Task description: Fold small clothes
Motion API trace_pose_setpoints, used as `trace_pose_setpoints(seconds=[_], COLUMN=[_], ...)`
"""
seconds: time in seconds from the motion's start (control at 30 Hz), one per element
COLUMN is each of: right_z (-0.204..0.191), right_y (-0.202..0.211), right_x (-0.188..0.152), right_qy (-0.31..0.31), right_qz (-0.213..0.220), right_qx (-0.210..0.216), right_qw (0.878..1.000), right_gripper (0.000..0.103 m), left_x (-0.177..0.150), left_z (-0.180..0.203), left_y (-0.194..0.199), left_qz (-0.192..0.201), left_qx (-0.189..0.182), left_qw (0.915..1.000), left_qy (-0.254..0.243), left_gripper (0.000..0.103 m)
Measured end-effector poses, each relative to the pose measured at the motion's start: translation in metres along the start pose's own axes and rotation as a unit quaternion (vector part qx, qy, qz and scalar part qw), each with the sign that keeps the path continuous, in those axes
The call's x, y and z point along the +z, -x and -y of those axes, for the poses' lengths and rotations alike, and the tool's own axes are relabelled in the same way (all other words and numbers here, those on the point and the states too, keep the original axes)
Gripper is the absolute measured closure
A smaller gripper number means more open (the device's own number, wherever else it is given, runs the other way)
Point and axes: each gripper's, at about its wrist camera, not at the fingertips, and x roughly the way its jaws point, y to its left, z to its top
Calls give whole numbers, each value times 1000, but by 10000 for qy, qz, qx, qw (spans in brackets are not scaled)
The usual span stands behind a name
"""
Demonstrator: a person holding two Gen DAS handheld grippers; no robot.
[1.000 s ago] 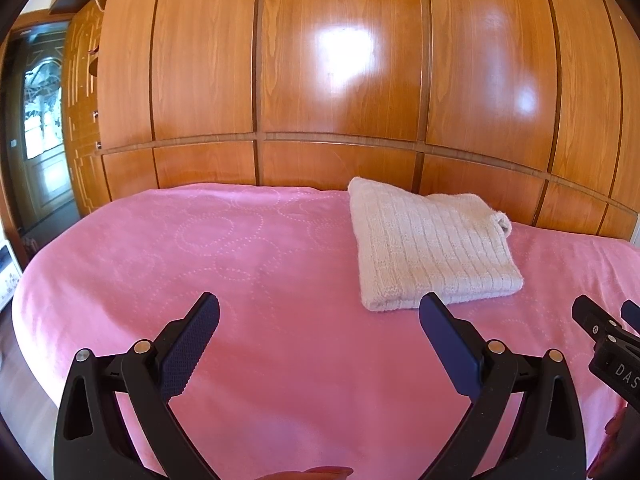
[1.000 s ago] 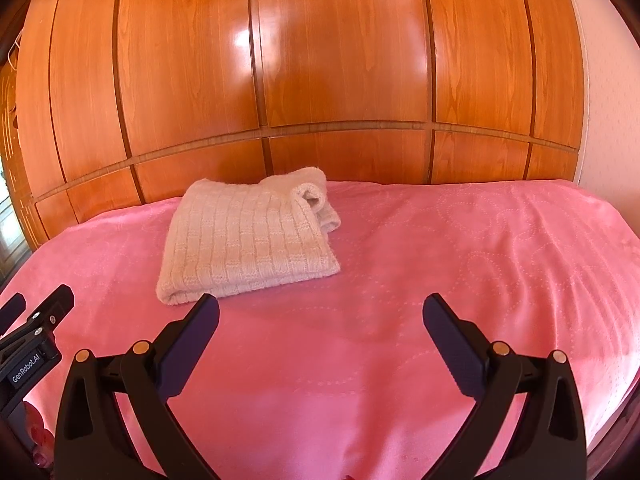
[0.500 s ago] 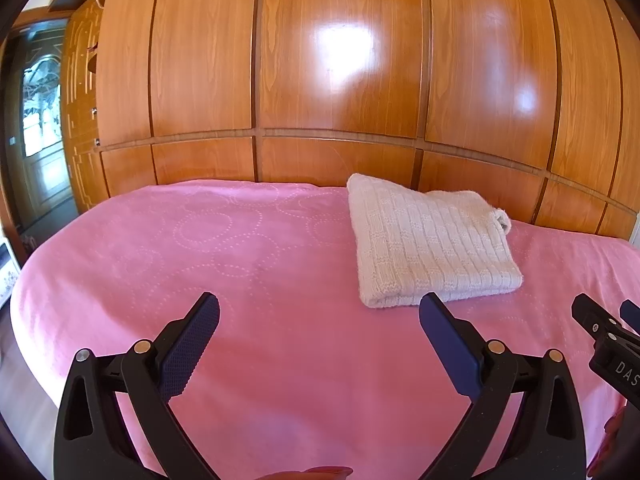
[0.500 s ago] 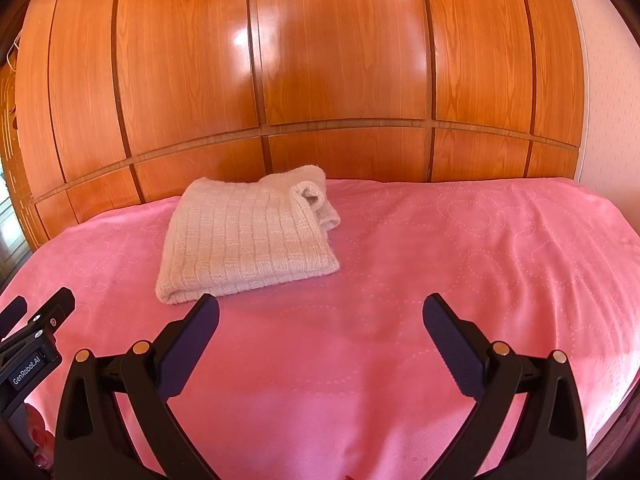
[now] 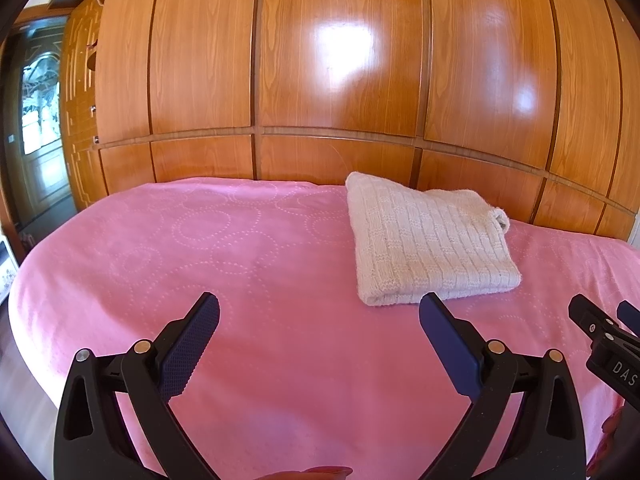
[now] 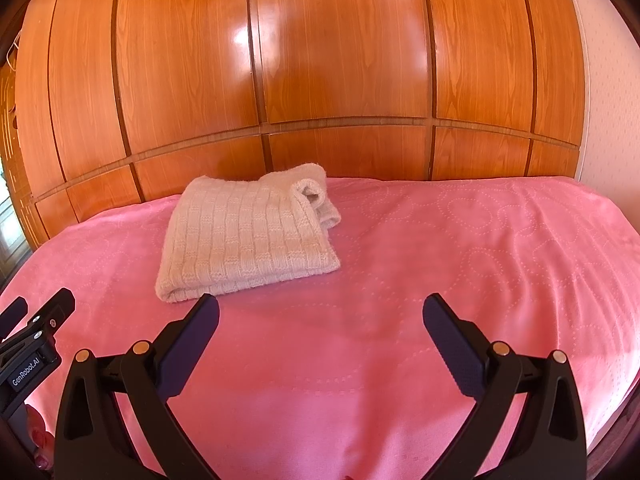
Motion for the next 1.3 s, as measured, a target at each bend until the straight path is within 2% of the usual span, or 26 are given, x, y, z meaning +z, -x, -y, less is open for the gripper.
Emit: trace_pose_setpoints(seconds=[0.7, 1.1, 1.3], right_z=[0, 0, 1], right_y=[-1, -1, -3], right_x=[-1, -1, -3], right_qy=[-20, -42, -78], right_qz=[-26, -44, -110], right_qx=[28, 34, 34], right_qw=[10000, 10000, 9999], right_gripper=[2, 2, 2], left_x=[0, 1, 0], left_z=[1, 0, -1], left_y=[-1, -2, -7], left_qz=[-44, -96, -113], left_qx=[-23, -179, 42], left_qw=[10000, 9998, 9999], left_qy=[7, 61, 83], left_gripper=[4, 4, 4])
